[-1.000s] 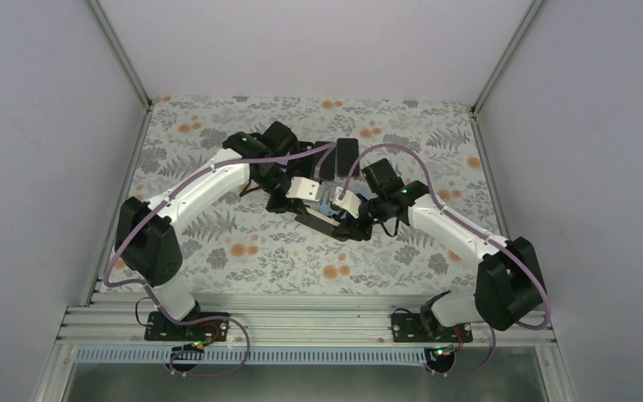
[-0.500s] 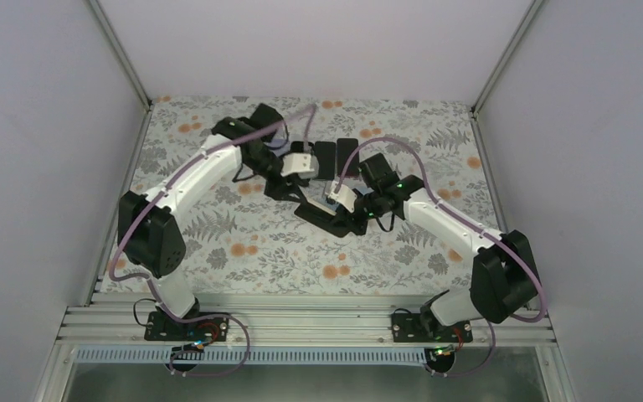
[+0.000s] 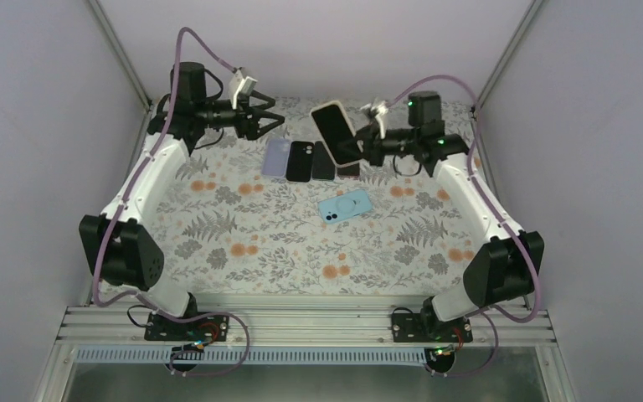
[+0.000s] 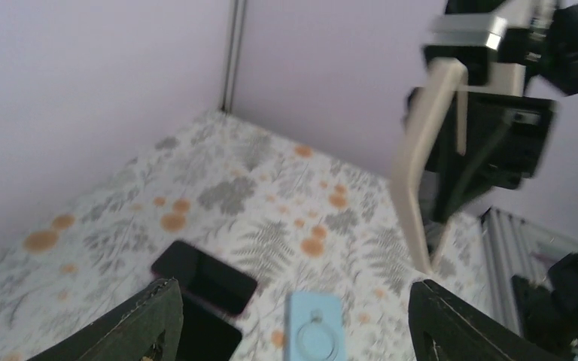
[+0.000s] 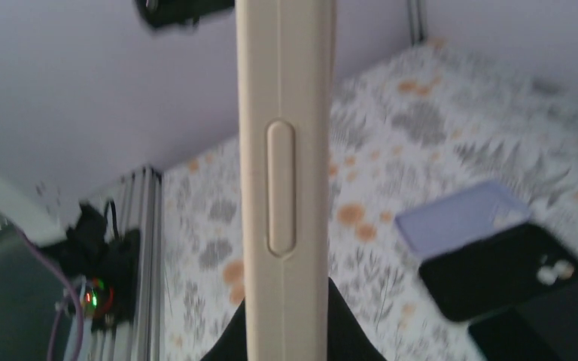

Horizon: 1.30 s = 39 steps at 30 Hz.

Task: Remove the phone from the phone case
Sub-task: Pick up the phone at the center of the board.

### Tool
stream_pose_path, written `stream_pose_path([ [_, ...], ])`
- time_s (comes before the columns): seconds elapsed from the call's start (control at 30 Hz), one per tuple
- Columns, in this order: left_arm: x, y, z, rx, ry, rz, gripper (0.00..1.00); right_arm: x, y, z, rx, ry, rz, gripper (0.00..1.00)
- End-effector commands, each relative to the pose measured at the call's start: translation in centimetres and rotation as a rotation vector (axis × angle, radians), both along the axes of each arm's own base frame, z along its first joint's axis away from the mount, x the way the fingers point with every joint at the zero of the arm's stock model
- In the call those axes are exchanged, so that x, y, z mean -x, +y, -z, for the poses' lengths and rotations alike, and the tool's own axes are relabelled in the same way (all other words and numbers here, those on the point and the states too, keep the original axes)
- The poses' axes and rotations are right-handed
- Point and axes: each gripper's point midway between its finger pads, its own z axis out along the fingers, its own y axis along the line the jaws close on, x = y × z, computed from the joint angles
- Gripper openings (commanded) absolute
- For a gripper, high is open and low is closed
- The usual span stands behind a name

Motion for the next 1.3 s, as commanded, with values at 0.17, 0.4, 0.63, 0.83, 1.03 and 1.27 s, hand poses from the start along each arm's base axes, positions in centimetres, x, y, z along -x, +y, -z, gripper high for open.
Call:
stream_pose_path([
  [0.17,2.4,-2.6,-6.9,0.258,-0.01,0.036,0.75,-0.7,-1.4,-12.7,-0.357,-0.051,-0.063,0.04],
  [0.4,5.1,-8.1,-6.4,0.301,0.072,0.176,0.74,-0.9,-1.4,-14.8,-0.437,0.019,-0.044,0.04],
  [0.63,5.7,-9.3,-6.3,0.365,0.141,0.212,0.68,-0.5,-1.6,-14.8,-0.48,0.08,-0.028,0.04],
  [0.83,7.3,-10.9,-5.8,0.38,0.183,0.268,0.64,-0.2,-1.7,-14.5,-0.504,0.113,-0.026,0.04],
  [1.03,7.4,-12.6,-5.2,0.384,0.217,0.289,0.59,0.1,-1.7,-14.1,-0.509,0.122,-0.024,0.04],
  [1.27,7.3,-14.0,-5.3,0.385,0.229,0.311,0.39,0.4,-1.7,-14.0,-0.507,0.122,-0.029,0.04],
])
